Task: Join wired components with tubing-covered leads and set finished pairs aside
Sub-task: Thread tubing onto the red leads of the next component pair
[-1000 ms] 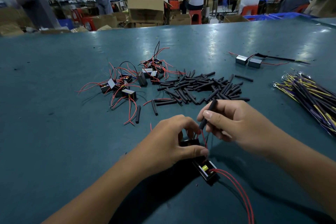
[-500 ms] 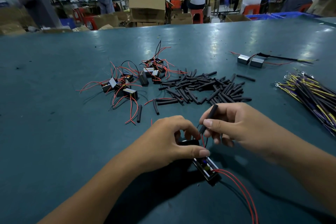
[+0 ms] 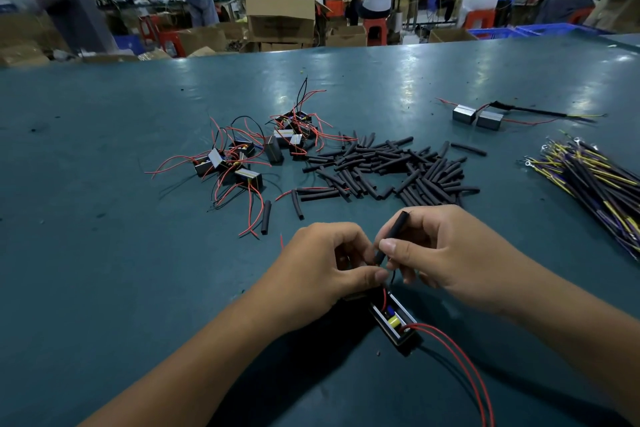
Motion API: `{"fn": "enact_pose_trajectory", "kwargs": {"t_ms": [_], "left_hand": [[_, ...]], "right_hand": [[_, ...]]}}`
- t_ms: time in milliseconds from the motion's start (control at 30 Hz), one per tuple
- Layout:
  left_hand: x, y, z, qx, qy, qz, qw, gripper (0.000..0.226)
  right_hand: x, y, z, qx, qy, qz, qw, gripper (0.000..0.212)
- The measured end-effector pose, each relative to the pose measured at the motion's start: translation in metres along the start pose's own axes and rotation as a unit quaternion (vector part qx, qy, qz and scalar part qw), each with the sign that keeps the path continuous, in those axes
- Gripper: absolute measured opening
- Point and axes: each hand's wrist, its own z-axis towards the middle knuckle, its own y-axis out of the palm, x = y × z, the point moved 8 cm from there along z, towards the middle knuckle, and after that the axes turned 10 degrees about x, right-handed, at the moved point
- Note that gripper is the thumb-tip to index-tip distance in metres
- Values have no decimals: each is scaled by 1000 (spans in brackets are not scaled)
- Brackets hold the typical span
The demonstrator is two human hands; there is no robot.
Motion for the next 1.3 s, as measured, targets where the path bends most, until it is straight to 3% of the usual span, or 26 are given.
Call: {"fn": "enact_pose_trajectory", "kwargs": {"t_ms": [67, 200, 300, 367, 467, 600, 833, 967, 1100, 1300], "left_hand": [[2, -3, 1, -4, 10, 4, 1000, 22], [3, -12, 2, -5, 18, 10, 1000, 18], [3, -16, 1, -18, 13, 35, 999, 18], [1, -13, -2, -49, 20, 103, 993, 23], [-1, -12, -3, -79, 28, 145, 986, 21], [-3, -16, -2, -104, 27, 164, 981, 19], [-1, -15, -3, -112, 37, 143, 983, 18], [-2, -18, -1, -93, 38, 130, 986, 23], [-6, -24, 3, -58, 40, 134, 988, 26], [-8, -30, 10, 67, 9, 48, 997, 17]], "right_hand": [[3, -5, -1, 9, 27, -28, 999, 6], [-3, -15, -11, 17, 40, -198, 979, 43], [-12, 0, -29, -62, 9, -344, 937, 69], [-12, 9, -36, -95, -13, -407, 908, 63], [-10, 10, -34, -114, -18, -414, 903, 39], [-3, -1, -24, -128, -36, -433, 892, 26], [1, -2, -12, -126, -88, -376, 914, 21], [-5, -5, -8, -76, -111, -355, 925, 27], [-20, -4, -7, 36, -138, -288, 947, 14], [-10, 13, -7, 38, -120, -298, 946, 13]]}}
